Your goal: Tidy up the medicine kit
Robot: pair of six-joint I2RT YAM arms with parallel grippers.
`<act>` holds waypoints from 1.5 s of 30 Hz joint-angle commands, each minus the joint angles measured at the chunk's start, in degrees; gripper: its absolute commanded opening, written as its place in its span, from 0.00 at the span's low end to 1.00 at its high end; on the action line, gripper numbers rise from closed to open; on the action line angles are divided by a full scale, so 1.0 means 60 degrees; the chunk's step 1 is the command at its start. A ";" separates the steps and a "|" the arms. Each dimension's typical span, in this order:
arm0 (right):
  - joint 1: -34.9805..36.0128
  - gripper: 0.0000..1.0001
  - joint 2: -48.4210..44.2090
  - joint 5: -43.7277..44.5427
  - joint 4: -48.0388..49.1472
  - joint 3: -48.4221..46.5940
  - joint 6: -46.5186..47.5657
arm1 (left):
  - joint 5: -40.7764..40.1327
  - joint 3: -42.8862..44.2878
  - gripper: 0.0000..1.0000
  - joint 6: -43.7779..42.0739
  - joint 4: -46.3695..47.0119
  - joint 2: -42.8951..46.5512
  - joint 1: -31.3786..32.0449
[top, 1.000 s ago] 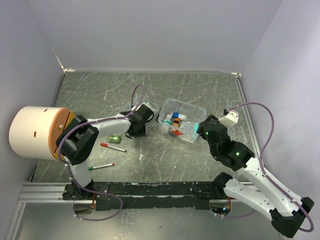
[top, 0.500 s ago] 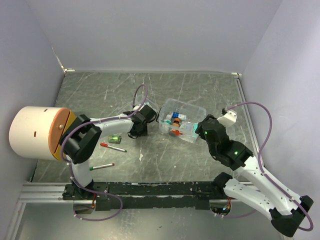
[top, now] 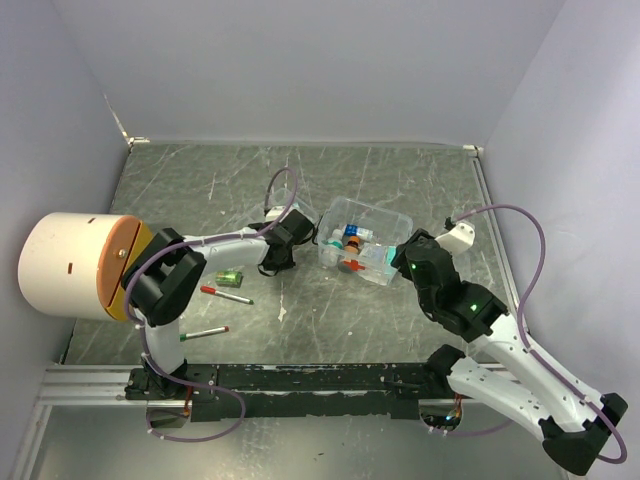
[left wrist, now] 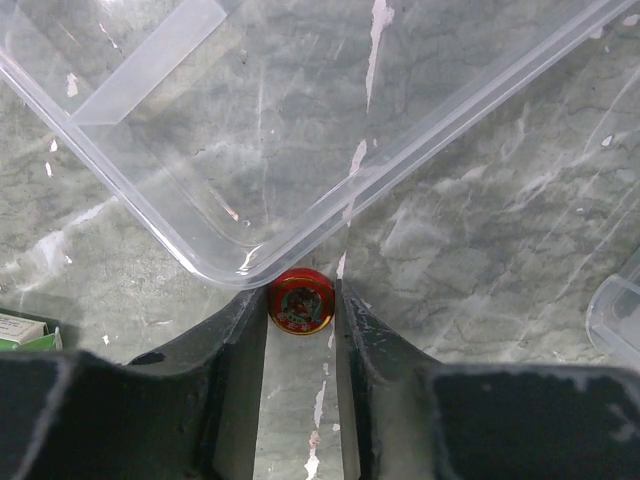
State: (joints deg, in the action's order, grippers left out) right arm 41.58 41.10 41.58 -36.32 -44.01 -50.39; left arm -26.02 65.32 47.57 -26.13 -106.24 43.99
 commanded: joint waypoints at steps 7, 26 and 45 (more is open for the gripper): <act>0.0026 0.49 -0.0154 0.0122 0.0004 0.0076 -0.0132 | -0.0233 -0.0412 0.32 0.0152 -0.0136 0.0607 0.0129; 0.0021 0.48 -0.0373 0.0063 0.0041 0.0062 -0.0133 | -0.1173 0.2041 0.34 -0.1008 -0.0860 0.1375 -0.0596; 0.0020 0.48 -0.0096 -0.0211 0.0326 0.0236 -0.0139 | -0.0059 0.5385 0.34 -0.1642 -0.0588 -0.2394 -0.2419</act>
State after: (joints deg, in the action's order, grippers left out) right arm 41.58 40.49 39.83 -35.20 -43.27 -50.59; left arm -28.16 94.67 38.57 -30.30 -119.57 30.44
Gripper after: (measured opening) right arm 0.484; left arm 0.371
